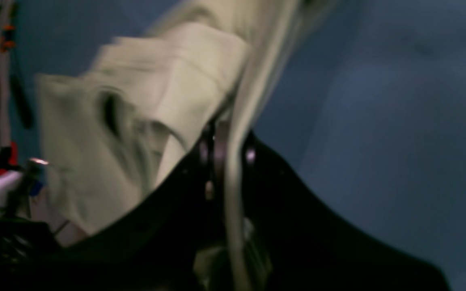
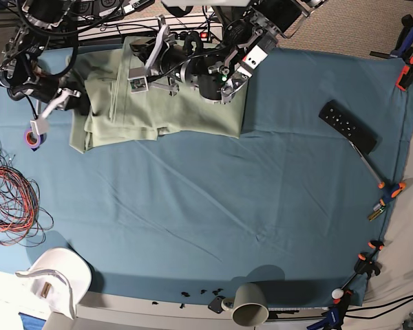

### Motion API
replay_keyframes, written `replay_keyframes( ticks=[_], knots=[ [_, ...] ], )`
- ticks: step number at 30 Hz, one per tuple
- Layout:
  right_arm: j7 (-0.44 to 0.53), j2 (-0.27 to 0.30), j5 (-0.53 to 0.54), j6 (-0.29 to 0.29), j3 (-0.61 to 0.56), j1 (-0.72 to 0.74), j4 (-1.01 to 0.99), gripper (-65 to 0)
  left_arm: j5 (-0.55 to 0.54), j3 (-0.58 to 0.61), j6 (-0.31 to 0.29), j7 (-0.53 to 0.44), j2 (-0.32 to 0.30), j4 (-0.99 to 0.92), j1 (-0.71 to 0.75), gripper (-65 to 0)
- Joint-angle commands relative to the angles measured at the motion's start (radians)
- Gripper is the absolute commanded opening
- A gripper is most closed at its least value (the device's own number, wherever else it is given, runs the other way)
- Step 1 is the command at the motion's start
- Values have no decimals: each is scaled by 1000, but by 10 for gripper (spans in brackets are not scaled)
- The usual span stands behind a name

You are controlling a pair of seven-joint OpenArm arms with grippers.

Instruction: Fold the T-shirt properly

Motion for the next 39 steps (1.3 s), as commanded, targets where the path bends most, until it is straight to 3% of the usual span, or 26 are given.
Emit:
replay_keyframes(
  ticks=[1, 7, 14, 18, 24, 30, 36, 39],
  knots=[
    [13, -8, 38, 13, 2, 2, 60, -650, -10, 2, -7, -22, 14, 19, -11, -650],
    [13, -185, 16, 17, 0, -96, 382, -650, 16, 2, -6, -22, 14, 19, -11, -650],
    [106, -333, -176, 17, -166, -211, 596, -650, 16, 2, 0, -5, 13, 19, -14, -650],
    [206, -354, -336, -23, -262, -209, 597, -650, -37, -43, 2, 71, -35, 26, -22, -650],
    [256, -354, -435, -26, -386, -207, 597, -650, -158, -163, -7, 115, -150, 79, -23, -650],
    [277, -359, -476, -66, -466, -207, 597, -650, -170, -309, -7, 108, -280, 173, -8, -650],
    [307, -438, -566, -79, -566, -207, 597, -650, -175, -424, -6, 92, -372, 183, -8, -650],
    [334, -454, -635, -119, -630, -207, 597, -650, -177, -461, -6, 87, -397, 183, -8, -650]
  ],
)
